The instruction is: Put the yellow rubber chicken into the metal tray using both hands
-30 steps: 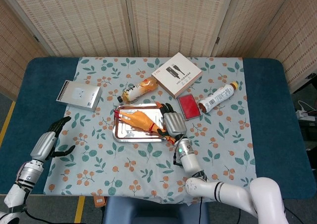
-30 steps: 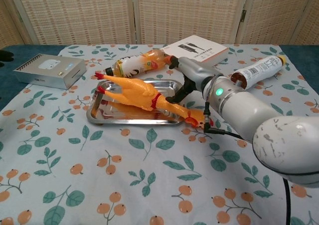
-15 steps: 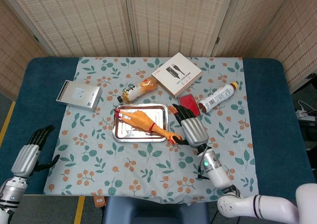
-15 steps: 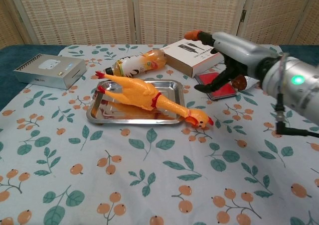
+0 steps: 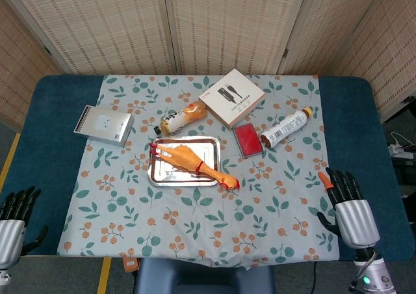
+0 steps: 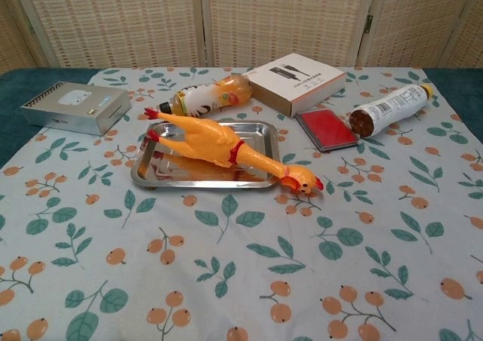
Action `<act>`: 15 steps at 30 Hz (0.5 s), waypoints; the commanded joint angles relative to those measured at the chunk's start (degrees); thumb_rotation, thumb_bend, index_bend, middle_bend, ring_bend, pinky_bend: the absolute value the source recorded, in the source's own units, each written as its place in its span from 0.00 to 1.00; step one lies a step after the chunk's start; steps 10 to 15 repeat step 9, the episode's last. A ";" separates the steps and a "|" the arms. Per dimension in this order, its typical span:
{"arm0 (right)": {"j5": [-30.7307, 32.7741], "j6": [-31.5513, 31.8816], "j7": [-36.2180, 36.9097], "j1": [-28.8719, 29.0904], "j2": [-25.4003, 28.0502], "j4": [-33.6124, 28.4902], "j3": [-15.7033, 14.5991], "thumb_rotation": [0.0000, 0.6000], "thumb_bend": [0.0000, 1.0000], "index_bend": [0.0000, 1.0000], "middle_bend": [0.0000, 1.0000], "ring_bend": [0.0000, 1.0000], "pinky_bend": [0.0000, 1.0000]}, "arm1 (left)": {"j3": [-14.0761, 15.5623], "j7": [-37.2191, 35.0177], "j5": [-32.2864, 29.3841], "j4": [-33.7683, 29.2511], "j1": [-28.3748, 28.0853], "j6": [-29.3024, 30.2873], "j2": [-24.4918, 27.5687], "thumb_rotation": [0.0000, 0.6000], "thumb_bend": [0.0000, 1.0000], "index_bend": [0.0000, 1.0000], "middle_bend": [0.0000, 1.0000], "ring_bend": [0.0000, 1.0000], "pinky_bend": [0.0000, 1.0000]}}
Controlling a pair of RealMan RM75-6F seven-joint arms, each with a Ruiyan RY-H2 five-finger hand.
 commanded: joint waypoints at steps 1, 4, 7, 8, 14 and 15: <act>-1.07 0.80 3.32 -1.47 2.69 0.61 -0.16 1.00 0.20 0.00 0.00 0.00 0.00 | 0.76 0.49 1.69 -1.20 0.95 1.09 0.86 1.00 0.36 0.00 0.00 0.00 0.00; -0.29 -0.70 5.77 -1.76 4.33 -0.11 0.26 1.00 0.20 0.00 0.00 0.00 0.00 | 1.00 1.37 2.78 -1.70 1.58 1.71 0.56 1.00 0.36 0.00 0.00 0.00 0.00; 0.11 -1.99 6.06 -1.97 5.24 -0.44 0.78 1.00 0.20 0.00 0.00 0.00 0.00 | 0.84 2.41 3.23 -1.86 1.84 1.70 0.33 1.00 0.36 0.00 0.00 0.00 0.00; 0.15 -2.26 5.90 -2.10 5.38 -0.54 1.04 1.00 0.20 0.00 0.00 0.00 0.00 | 0.72 2.67 3.45 -1.81 1.90 1.77 0.29 1.00 0.36 0.00 0.00 0.00 0.00; 0.09 -2.43 5.73 -2.20 5.47 -0.64 1.22 1.00 0.20 0.00 0.00 0.00 0.00 | 0.66 2.66 3.57 -1.69 1.99 1.84 0.22 1.00 0.36 0.00 0.00 0.00 0.00; 0.09 -2.43 5.73 -2.20 5.47 -0.64 1.22 1.00 0.20 0.00 0.00 0.00 0.00 | 0.66 2.66 3.57 -1.69 1.99 1.84 0.22 1.00 0.36 0.00 0.00 0.00 0.00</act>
